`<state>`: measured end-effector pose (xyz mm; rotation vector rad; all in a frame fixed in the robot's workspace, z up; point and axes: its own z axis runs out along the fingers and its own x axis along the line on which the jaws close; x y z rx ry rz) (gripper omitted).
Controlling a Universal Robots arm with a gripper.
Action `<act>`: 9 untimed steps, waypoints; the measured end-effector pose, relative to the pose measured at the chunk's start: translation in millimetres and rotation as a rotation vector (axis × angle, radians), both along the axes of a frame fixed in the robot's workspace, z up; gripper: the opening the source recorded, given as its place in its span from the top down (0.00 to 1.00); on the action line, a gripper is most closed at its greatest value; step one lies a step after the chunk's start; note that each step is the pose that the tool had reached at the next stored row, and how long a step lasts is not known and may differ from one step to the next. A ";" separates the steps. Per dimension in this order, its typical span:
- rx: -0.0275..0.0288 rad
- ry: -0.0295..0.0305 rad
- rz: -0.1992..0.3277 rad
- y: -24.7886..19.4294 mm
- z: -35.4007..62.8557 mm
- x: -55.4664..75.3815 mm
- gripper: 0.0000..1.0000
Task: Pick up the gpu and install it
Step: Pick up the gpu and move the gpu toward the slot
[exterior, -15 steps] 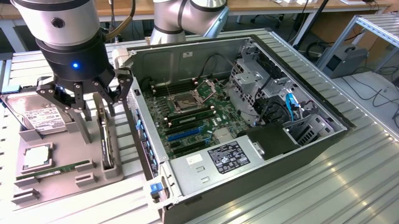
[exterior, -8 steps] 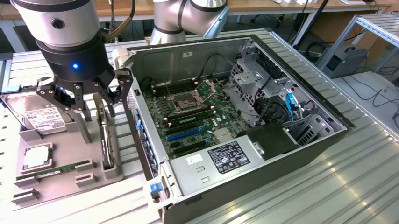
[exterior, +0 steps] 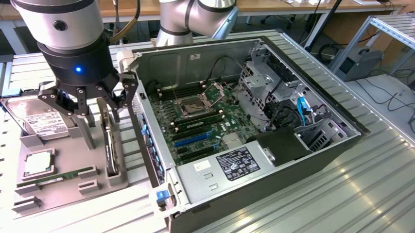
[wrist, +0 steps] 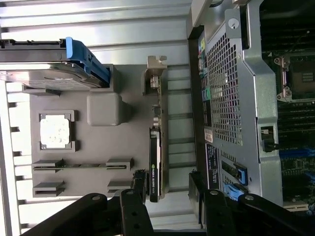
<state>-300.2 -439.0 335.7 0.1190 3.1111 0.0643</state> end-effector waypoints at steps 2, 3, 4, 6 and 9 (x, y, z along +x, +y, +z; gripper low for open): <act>-0.0020 0.0000 0.000 0.0 -0.7 -0.2 0.52; -0.0024 0.0000 0.000 0.0 -0.8 -0.2 0.52; -0.0027 0.0000 0.000 0.0 -1.0 -0.2 0.52; -0.0036 0.0000 0.000 0.0 -1.3 -0.3 0.52; -0.0051 0.0000 0.000 0.0 -1.9 -0.5 0.52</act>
